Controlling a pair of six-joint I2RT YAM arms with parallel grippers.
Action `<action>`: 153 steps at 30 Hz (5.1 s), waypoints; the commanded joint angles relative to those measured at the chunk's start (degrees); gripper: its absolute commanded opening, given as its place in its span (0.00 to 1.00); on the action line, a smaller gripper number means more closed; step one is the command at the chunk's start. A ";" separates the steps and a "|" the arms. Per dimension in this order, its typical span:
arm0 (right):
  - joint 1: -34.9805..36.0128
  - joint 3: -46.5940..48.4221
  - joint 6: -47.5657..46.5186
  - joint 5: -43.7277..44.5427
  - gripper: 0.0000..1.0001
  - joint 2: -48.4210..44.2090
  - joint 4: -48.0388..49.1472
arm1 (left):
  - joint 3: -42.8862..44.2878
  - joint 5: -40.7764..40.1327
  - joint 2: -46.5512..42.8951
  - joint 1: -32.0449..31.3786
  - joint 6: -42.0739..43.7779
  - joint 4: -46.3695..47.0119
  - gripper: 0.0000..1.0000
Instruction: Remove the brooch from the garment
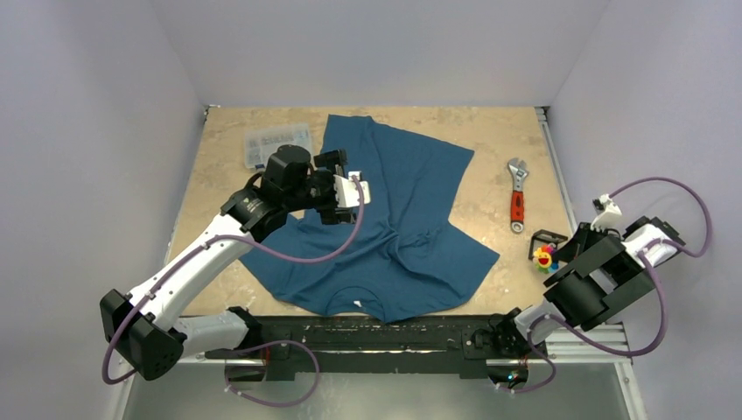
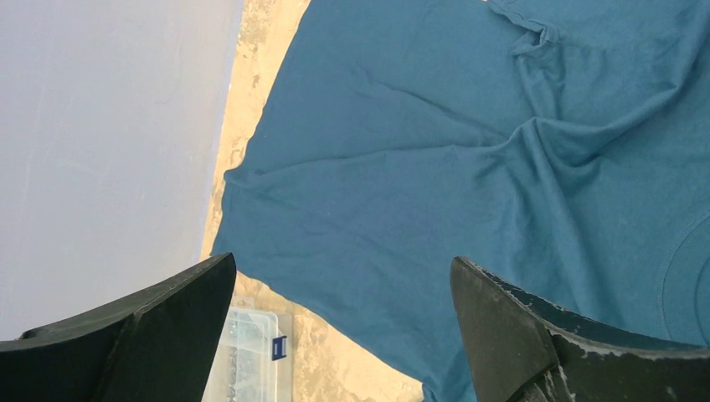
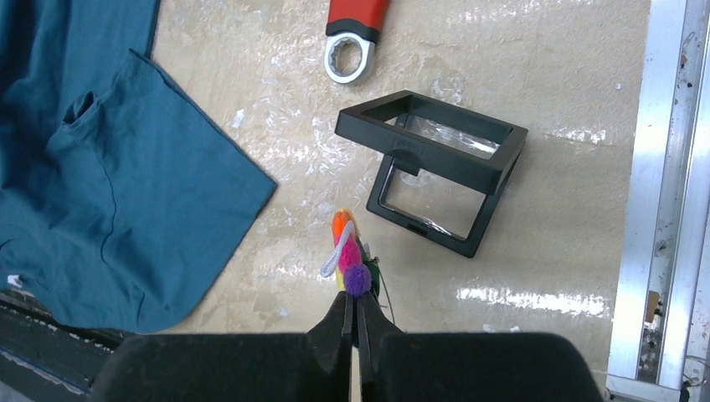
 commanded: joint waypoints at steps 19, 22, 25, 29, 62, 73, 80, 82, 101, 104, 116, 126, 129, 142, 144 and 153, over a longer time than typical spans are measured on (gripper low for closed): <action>-0.68 0.08 -0.13 -0.93 0.00 3.23 3.79 | 2.07 0.37 0.72 0.39 1.08 0.88 1.00; -0.68 0.24 -0.70 -1.56 0.00 3.49 4.26 | 2.11 0.49 0.96 0.46 1.33 0.87 1.00; -0.68 0.52 -1.07 -2.61 0.00 4.28 4.67 | 2.19 0.66 1.19 0.59 1.74 0.86 1.00; -0.59 1.17 -3.69 -4.58 0.00 6.28 3.11 | 2.58 1.03 1.59 0.98 2.37 0.43 1.00; 6.06 3.44 -6.54 0.87 0.03 5.10 5.99 | 6.11 3.16 4.47 2.16 3.67 -2.35 1.00; 6.52 1.62 -4.33 2.23 0.20 2.13 10.67 | 6.42 3.31 4.72 2.18 3.65 -2.42 1.00; 6.97 1.08 -4.36 2.18 0.41 1.31 10.88 | 6.57 3.40 4.89 2.21 3.62 -2.29 1.00; 7.06 0.99 -4.35 2.34 0.42 1.03 10.91 | 6.53 3.49 4.89 2.17 3.55 -2.31 1.00; 7.64 1.43 -7.96 1.74 0.61 -5.54 3.52 | 6.07 4.10 4.73 2.49 1.39 -1.76 1.00; 8.29 1.63 -8.11 1.59 0.75 -7.55 1.48 | 5.99 4.11 4.73 2.64 0.50 -1.52 1.00; 18.11 7.55 -3.12 -1.05 0.88 -16.60 -5.37 | 10.61 0.09 5.81 6.11 -16.24 -2.98 1.00; 40.90 13.32 18.12 4.51 0.99 -15.38 9.22 | 26.78 11.27 17.79 21.03 -39.02 -31.08 1.00; 49.00 14.42 24.54 9.74 0.99 -11.35 14.94 | 23.50 10.80 17.48 24.39 -37.99 -32.63 1.00; 72.85 28.92 30.60 23.65 0.76 19.65 25.63 | 22.27 0.78 14.79 28.58 -33.96 -37.89 1.00; 73.39 31.49 30.17 23.85 0.76 24.06 24.51 | 21.92 -0.91 13.90 28.75 -33.69 -38.21 1.00; 73.48 37.07 27.09 25.46 0.78 35.48 21.36 | 18.79 -3.35 9.74 29.11 -34.99 -37.82 1.00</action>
